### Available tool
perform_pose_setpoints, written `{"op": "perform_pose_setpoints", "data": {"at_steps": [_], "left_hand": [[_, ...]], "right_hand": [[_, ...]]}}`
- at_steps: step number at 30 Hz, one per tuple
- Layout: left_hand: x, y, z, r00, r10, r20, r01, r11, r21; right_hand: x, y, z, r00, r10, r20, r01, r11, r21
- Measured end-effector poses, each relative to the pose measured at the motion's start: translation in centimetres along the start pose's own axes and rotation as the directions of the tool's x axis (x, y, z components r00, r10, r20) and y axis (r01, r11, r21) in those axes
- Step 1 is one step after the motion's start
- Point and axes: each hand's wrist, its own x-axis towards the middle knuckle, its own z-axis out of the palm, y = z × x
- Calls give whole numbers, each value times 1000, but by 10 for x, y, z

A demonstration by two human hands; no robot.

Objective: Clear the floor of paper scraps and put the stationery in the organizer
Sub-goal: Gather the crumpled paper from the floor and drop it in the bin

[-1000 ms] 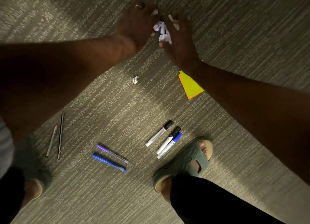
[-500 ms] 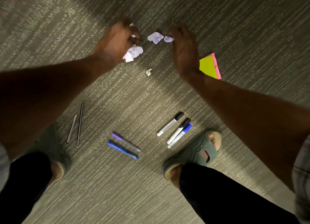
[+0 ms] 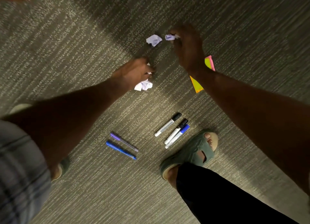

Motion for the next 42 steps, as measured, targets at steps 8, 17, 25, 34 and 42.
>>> {"op": "perform_pose_setpoints", "data": {"at_steps": [8, 17, 25, 34, 42], "left_hand": [[-8, -19, 3, 994, 40, 102, -40, 999, -9], [-39, -23, -22, 984, -145, -105, 130, 981, -145], [-74, -24, -27, 972, -235, -31, 224, 953, -201], [-110, -15, -38, 956, -293, 16, 289, 928, -234], [-151, 33, -125, 945, -313, -94, 265, 902, -340]], "right_hand": [[10, -17, 42, 911, -153, 382, 288, 900, -328], [-15, -20, 42, 996, 10, 94, -1, 996, -94], [-100, -48, 23, 968, 250, 16, -248, 951, 184], [-76, -24, -13, 815, 576, 69, -578, 795, 184], [-76, -79, -103, 808, 589, 29, -568, 765, 303]]}}
